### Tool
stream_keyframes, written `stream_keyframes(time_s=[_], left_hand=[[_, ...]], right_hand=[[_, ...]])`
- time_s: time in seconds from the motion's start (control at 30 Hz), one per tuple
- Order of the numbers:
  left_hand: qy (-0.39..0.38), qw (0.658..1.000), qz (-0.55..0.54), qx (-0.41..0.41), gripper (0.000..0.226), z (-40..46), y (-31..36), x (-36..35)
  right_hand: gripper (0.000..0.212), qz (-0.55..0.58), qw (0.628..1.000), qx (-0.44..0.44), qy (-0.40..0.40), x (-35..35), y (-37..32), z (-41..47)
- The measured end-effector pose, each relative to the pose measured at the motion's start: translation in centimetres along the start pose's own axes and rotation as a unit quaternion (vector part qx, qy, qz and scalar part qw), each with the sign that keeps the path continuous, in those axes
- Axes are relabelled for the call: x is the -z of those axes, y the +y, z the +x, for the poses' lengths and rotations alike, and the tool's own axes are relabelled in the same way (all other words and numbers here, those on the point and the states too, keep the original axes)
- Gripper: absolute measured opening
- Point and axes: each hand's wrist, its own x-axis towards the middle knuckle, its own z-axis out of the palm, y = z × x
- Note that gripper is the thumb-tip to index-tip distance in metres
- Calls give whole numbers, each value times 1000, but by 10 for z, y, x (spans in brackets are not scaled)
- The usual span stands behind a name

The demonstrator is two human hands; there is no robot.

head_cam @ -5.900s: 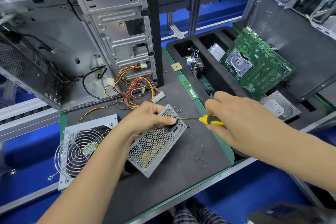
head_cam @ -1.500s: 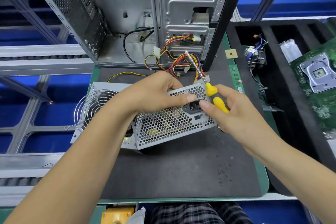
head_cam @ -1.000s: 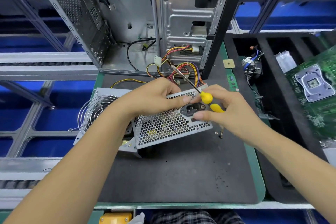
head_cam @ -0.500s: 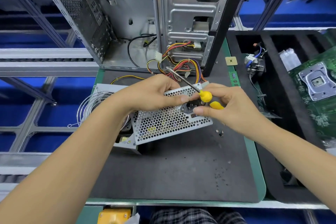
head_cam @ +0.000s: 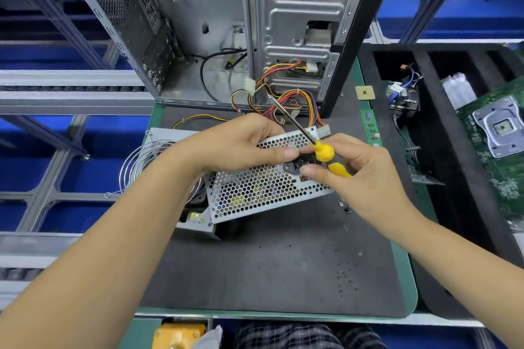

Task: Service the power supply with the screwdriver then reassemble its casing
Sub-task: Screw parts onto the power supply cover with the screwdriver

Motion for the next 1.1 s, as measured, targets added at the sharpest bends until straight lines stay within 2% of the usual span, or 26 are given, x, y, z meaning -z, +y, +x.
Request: stream_keyframes(time_s=[0.67,0.77,0.87,0.97,1.1], left_hand=[[-6,1000,8,3,47,0,5,-1],[-7,1000,18,10,49,-1,7,-1],[-3,1000,15,6,44,-3,9,0],[-1,1000,12,9,43,-4,9,2],[-9,1000,4,17,41,-4,11,1]], right_hand=[[32,23,999,7,33,-6,3,-4],[32,14,1000,8,-5,-2,2,-1],[30,47,998,-8,-48,23,6,6],[6,0,999,-52,-5,60,26,8],[11,-78,990,-118,12,83,71,-6]])
